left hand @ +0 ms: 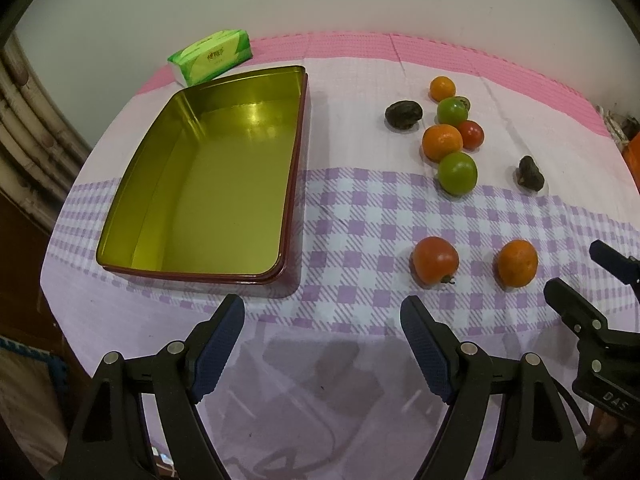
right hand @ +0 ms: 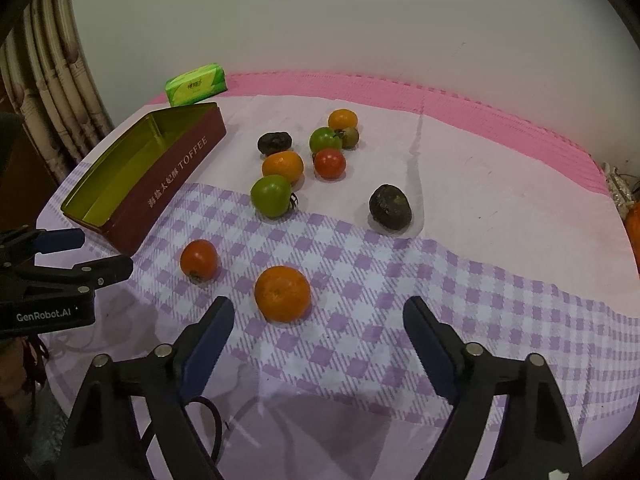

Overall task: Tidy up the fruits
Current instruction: 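Close the right tool on the orange while the left tool reaches the red tomato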

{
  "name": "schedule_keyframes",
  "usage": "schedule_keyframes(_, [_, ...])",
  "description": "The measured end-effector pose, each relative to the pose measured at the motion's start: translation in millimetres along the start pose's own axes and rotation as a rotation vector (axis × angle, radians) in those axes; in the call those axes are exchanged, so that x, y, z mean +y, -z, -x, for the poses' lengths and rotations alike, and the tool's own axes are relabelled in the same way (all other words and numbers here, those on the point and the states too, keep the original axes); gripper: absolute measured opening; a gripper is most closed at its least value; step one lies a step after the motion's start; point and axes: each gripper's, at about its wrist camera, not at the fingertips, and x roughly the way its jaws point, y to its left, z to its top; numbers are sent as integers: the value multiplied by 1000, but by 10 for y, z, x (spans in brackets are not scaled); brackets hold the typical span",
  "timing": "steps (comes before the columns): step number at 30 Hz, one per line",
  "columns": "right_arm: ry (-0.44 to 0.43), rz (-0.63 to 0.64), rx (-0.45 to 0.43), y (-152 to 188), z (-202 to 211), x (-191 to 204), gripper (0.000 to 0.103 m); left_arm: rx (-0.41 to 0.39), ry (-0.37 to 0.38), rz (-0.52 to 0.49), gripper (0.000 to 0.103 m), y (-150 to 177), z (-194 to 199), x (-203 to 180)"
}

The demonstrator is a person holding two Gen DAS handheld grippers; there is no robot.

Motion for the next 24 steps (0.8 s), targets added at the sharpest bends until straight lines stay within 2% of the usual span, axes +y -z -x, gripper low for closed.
schedule_keyframes(7, [-19,14,49,5,-198,47,65,22,28,-4,81,-9,-97,10])
schedule_keyframes(11, [-30,33,71,11,-315,111,62,23,43,-18,81,-15,-120,-21])
schedule_keyframes(21, [-53,72,106,-21,-529,253,36,26,68,-76,81,-59,-155,-182])
schedule_keyframes(24, [-46,82,97,-27,-536,259,34,31,83,-95,81,-92,-178,-254])
